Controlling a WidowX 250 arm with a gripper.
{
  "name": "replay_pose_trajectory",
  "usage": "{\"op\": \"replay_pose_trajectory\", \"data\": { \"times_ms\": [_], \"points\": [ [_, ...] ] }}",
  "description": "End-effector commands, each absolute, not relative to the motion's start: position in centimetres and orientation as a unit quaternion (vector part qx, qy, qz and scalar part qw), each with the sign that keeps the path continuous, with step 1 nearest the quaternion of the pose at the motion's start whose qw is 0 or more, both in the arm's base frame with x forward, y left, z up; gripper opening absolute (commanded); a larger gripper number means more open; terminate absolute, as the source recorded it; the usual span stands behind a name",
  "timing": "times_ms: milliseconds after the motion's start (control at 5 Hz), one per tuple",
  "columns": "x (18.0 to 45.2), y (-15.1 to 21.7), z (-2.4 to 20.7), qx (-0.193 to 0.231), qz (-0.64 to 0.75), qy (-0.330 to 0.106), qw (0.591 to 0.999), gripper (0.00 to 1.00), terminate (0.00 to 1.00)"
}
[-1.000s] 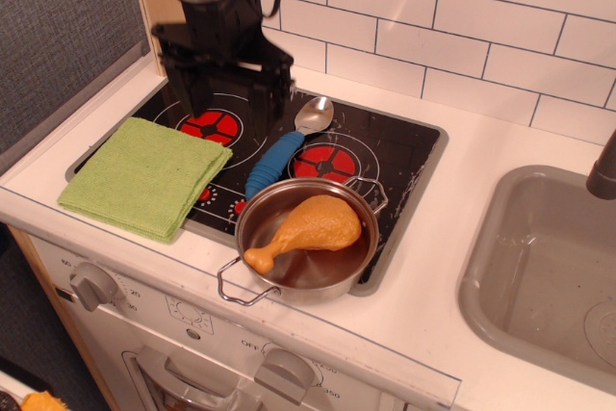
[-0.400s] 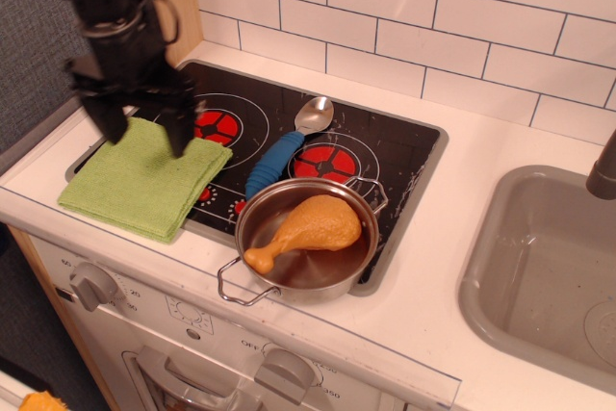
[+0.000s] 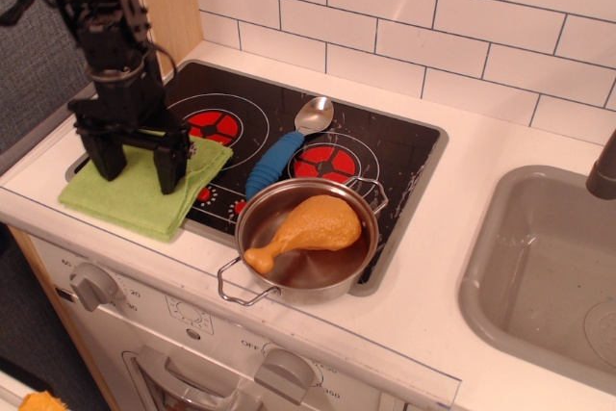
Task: Move the cloth from down to up side
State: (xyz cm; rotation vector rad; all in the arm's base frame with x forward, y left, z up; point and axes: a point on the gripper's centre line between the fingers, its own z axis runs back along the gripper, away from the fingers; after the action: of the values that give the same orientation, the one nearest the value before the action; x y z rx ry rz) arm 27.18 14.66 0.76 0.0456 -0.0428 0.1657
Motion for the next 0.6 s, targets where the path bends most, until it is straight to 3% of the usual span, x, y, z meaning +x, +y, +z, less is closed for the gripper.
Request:
{"op": "replay_pose_trajectory", "data": {
  "times_ms": [0,200,400],
  "points": [
    [32.1,14.5,-1.0,0.035,0.093,0.001,0.995,1.00,0.00],
    [36.5,14.8,0.0,0.023,0.110,-0.023,0.993,1.00,0.00],
    [39.2,13.6,0.3,0.016,0.103,-0.035,0.994,1.00,0.00]
  ]
}}
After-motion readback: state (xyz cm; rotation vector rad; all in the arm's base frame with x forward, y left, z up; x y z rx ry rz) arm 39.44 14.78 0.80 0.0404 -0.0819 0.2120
